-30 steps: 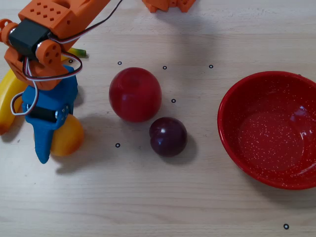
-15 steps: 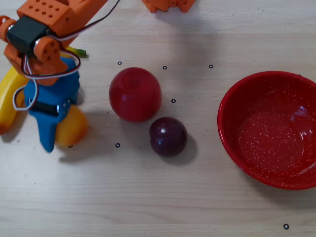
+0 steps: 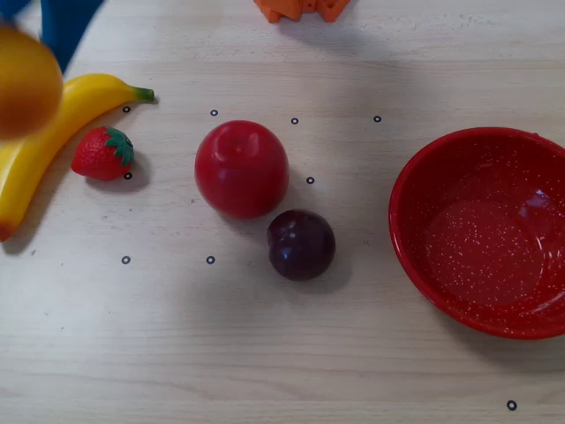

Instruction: Put the peach in the red bowl.

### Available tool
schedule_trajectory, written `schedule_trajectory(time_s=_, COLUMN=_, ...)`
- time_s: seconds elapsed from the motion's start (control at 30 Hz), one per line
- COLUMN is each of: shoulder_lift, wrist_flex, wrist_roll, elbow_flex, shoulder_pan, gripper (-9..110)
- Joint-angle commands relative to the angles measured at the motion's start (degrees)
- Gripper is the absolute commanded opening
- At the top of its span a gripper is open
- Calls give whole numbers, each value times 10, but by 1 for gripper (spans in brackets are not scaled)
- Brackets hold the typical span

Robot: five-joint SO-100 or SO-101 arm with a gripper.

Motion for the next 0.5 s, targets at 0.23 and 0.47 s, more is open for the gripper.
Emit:
schedule_trajectory(time_s=0.23, shoulder_lift=274, wrist_flex=-155, wrist_roll=-66, elbow_flex=200, shoulder_pan=225, gripper=0)
schedule_trajectory(time_s=0.47, shoulder_lift=346, wrist_flex=-168, wrist_roll=-58, elbow_flex=293, shoulder_pan=405, gripper=0)
